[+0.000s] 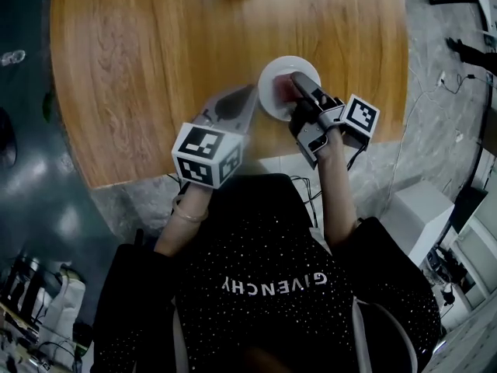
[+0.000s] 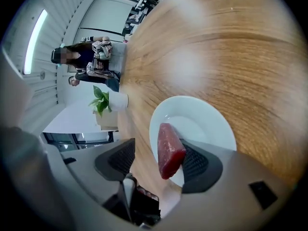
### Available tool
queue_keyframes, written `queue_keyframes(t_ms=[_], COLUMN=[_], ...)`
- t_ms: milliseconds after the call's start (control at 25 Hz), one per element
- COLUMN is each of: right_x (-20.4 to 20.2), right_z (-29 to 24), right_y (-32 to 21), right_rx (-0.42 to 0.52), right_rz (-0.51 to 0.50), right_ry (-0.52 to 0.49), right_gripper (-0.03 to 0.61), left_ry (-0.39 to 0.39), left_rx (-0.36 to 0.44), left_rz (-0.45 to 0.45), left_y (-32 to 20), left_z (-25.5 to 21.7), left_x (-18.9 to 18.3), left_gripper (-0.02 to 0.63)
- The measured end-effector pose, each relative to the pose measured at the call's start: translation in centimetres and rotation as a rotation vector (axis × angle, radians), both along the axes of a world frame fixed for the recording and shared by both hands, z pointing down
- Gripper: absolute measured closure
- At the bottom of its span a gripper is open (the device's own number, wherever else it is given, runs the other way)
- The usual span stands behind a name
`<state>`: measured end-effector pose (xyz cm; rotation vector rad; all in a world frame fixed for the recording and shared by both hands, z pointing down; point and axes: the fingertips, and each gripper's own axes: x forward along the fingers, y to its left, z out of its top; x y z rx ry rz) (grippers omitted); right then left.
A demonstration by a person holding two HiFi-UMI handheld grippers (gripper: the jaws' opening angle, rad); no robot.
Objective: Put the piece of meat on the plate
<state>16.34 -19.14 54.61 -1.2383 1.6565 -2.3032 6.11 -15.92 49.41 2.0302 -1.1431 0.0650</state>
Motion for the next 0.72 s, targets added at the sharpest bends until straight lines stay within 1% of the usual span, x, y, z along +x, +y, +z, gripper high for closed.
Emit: queue_keyframes(t_ms=[200,400,520,600,640,720], right_x=[0.3,-0.4,-0.9,-1.4,-1.6,-1.6], right_z=[-0.1,0.0,0.3,0.7,0.9,1.2], right_y=[0.9,1.5,0.8,0.8,0.9,1.3], right_rx=[-0.026,-0.024,-0.029,-0.029,-0.02,0.023], right_rz=[-0.002,-0.015,-0.05,-0.105,-0.149,-0.262], right_ry=[0.074,0.097,0.149,0.221,0.279,0.438], right_gripper=[0.268,0.265,0.265,0.265,0.265,0.265], left_ry=[-0.008,-0.015,-0.021,-0.022,-0.02,-0.014], left_rx=[0.012,0.014,0.016,0.017,0.017,0.019], left_rz=[0.027,0.044,0.055,0.057,0.056,0.055], left_y=[-0.2,0.2,0.3,0.4,0.5,0.5], left_z=[-0.4,-0.6,-0.4,-0.3,-0.3,-0.4], left_x=[0.1,0.1,0.4,0.2,0.0,-0.2], left_gripper=[0.606,0.606,0.606,0.606,0.606,0.606])
